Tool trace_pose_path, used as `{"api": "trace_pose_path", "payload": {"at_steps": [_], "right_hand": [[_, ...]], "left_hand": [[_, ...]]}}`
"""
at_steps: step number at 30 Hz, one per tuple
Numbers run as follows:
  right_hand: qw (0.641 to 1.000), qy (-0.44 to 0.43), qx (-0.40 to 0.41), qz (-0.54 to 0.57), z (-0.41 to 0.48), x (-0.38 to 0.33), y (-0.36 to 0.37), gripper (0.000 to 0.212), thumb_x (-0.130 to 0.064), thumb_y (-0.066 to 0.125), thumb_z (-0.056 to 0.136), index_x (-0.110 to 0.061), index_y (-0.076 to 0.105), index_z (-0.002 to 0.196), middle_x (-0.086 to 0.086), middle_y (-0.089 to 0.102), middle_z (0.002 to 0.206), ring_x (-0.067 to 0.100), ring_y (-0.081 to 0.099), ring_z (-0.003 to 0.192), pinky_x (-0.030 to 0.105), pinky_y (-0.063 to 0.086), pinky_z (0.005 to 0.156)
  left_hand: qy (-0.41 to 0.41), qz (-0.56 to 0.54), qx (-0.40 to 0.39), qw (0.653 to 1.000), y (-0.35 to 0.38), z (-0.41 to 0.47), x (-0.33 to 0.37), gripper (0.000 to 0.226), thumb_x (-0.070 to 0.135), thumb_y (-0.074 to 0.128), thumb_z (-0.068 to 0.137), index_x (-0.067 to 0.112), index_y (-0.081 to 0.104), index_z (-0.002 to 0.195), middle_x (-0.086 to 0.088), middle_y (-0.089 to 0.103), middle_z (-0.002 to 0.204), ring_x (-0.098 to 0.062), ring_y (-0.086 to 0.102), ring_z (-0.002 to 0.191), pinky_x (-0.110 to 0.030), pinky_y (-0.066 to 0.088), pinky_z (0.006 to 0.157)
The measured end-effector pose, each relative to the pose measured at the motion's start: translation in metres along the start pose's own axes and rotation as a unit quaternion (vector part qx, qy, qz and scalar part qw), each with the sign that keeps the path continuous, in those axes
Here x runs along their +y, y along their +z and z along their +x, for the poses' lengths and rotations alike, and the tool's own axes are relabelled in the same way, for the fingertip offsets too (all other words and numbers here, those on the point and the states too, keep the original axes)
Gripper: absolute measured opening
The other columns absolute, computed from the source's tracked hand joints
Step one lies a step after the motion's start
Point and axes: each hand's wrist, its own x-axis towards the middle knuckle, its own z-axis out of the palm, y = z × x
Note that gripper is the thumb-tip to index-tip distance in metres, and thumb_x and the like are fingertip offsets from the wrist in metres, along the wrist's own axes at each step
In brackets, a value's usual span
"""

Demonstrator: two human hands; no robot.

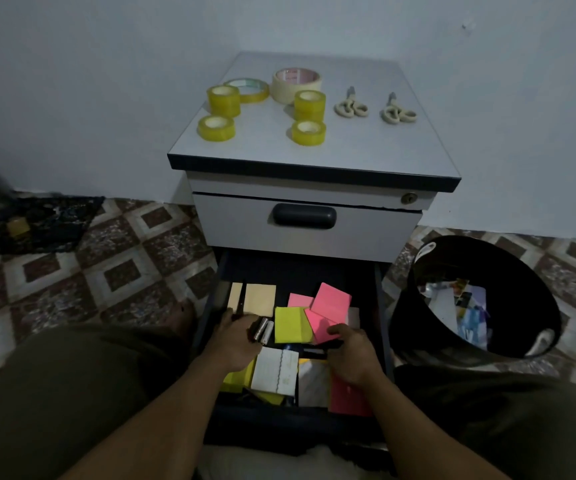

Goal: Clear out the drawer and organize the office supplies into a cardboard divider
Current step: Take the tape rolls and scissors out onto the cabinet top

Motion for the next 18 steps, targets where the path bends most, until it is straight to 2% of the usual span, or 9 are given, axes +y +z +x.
{"api": "trace_pose_path", "payload": {"at_steps": [3, 7, 11, 15, 18], "right_hand": [[1.0, -0.001, 0.005, -0.027, 0.0, 0.0, -0.001, 0.046, -0.015, 0.064, 0.082, -0.021, 0.061, 0.127, 0.014, 0.055, 0.13, 0.029, 0.061, 0.112, 0.03, 0.049, 0.094], [0.999, 0.0, -0.013, -0.031, -0.001, -0.005, -0.009, 0.041, -0.018, 0.074, 0.08, -0.013, 0.066, 0.12, 0.013, 0.064, 0.121, 0.026, 0.063, 0.107, 0.024, 0.046, 0.088], [0.998, 0.006, -0.038, -0.048, 0.002, -0.005, -0.011, 0.039, -0.017, 0.071, 0.084, -0.014, 0.064, 0.123, 0.008, 0.066, 0.124, 0.023, 0.061, 0.115, 0.02, 0.042, 0.086], [0.997, 0.014, -0.061, -0.051, 0.003, -0.007, -0.013, 0.04, -0.014, 0.065, 0.084, -0.019, 0.063, 0.123, 0.005, 0.065, 0.124, 0.02, 0.061, 0.113, 0.015, 0.041, 0.08], [0.996, 0.007, -0.071, -0.06, 0.003, -0.009, -0.016, 0.04, -0.012, 0.062, 0.084, -0.02, 0.063, 0.123, 0.005, 0.064, 0.123, 0.02, 0.062, 0.11, 0.018, 0.041, 0.076]], "left_hand": [[-0.012, 0.034, 0.025, 0.999, 0.004, 0.001, -0.001, 0.061, 0.014, 0.061, 0.088, 0.034, 0.047, 0.143, -0.01, 0.035, 0.148, -0.034, 0.036, 0.136, -0.038, 0.035, 0.112], [-0.014, 0.05, 0.035, 0.998, 0.008, 0.001, -0.003, 0.062, 0.01, 0.062, 0.085, 0.032, 0.051, 0.142, -0.009, 0.041, 0.143, -0.032, 0.04, 0.132, -0.043, 0.038, 0.111], [0.014, 0.044, 0.026, 0.999, 0.003, 0.006, -0.006, 0.055, 0.006, 0.067, 0.078, 0.026, 0.063, 0.129, -0.008, 0.059, 0.125, -0.029, 0.056, 0.115, -0.037, 0.05, 0.096], [0.002, 0.061, 0.012, 0.998, -0.001, 0.008, -0.004, 0.059, 0.016, 0.071, 0.081, 0.026, 0.055, 0.138, -0.007, 0.04, 0.137, -0.028, 0.047, 0.126, -0.034, 0.042, 0.106], [0.009, 0.055, 0.007, 0.998, -0.006, 0.008, -0.004, 0.062, 0.017, 0.071, 0.082, 0.025, 0.052, 0.141, -0.005, 0.036, 0.14, -0.025, 0.048, 0.127, -0.031, 0.039, 0.107]]}}
